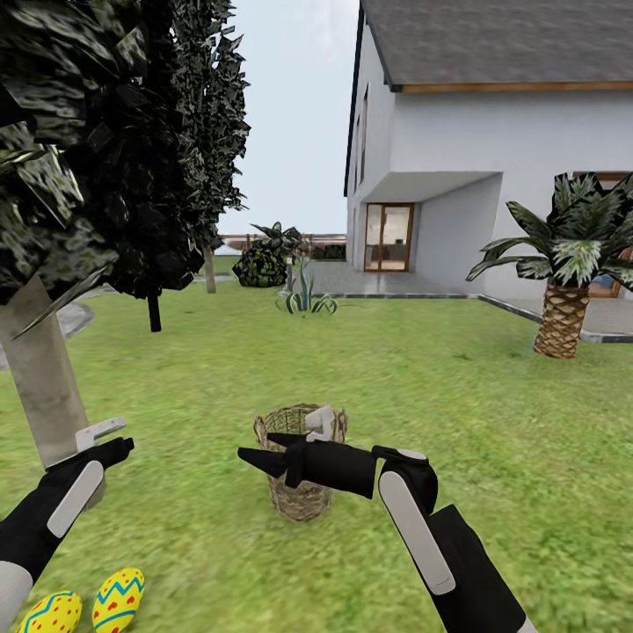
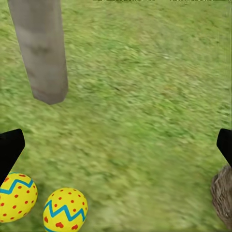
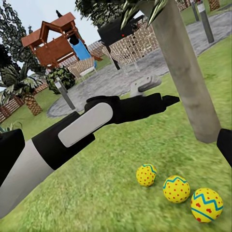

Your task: Take the three Easter eggs out of the wicker basket on the lawn in the garden, then place them on the lawn next to a single tree (choose any tree) so that all three eggs are next to the same tree and none are left in the basket.

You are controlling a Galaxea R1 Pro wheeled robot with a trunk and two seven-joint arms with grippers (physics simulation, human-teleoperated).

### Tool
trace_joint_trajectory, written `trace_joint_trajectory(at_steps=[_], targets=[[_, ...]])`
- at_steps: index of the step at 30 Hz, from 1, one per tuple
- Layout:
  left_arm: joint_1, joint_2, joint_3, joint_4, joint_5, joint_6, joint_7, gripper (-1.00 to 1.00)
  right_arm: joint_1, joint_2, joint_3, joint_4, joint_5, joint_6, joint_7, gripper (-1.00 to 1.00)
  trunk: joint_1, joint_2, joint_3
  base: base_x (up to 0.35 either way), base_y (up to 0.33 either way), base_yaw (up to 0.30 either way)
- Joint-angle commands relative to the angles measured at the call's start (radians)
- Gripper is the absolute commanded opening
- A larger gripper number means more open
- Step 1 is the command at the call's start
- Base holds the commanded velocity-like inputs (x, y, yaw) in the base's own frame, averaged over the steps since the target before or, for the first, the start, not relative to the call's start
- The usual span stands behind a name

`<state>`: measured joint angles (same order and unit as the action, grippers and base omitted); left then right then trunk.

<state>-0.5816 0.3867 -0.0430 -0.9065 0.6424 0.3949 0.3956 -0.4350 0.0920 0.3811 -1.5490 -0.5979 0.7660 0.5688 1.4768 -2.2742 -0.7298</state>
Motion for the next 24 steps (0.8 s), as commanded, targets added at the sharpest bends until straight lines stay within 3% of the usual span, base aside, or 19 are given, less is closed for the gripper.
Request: trace_joint_trajectory(at_steps=[1,3,8,16,19,22,23,24], targets=[[-0.001,0.001,-0.005,0.003,0.009,0.002,0.007,1.0,-0.001,0.0,-0.002,0.0,-0.001,0.006,-0.001,1.0,-0.004,0.007,0.002,0.0,0.0,0.0],[-0.001,0.0,-0.005,0.005,0.008,0.002,0.005,1.0,-0.001,0.0,-0.007,0.0,-0.001,0.006,-0.002,1.0,-0.012,0.021,0.008,0.0,0.0,0.0],[-0.001,-0.001,-0.006,0.012,0.006,0.002,-0.002,1.0,0.0,0.0,-0.064,0.02,0.003,0.005,-0.004,1.0,-0.031,0.056,0.024,0.0,0.0,0.0],[-0.001,-0.002,-0.007,0.017,0.005,0.002,-0.004,1.0,-0.001,-0.002,-0.122,0.149,0.008,-0.102,-0.018,1.0,-0.062,0.112,0.049,0.0,0.0,0.0],[-0.001,-0.002,-0.008,0.046,0.004,-0.002,-0.005,1.0,-0.002,0.0,-0.125,0.182,0.01,-0.118,-0.097,1.0,-0.073,0.133,0.058,0.0,0.0,0.0],[-0.001,-0.002,-0.012,0.107,0.004,-0.025,-0.012,1.0,-0.004,0.005,-0.113,0.21,0.008,-0.125,-0.265,1.0,-0.085,0.154,0.068,0.0,0.0,0.0],[-0.001,-0.003,-0.018,0.139,0.004,-0.043,-0.022,1.0,-0.007,0.007,-0.1,0.22,0.007,-0.126,-0.363,1.0,-0.088,0.161,0.071,0.0,0.0,0.0],[-0.001,-0.003,-0.023,0.156,0.004,-0.052,-0.028,1.0,-0.009,0.008,-0.091,0.224,0.007,-0.126,-0.412,1.0,-0.092,0.168,0.074,0.0,0.0,0.0]])
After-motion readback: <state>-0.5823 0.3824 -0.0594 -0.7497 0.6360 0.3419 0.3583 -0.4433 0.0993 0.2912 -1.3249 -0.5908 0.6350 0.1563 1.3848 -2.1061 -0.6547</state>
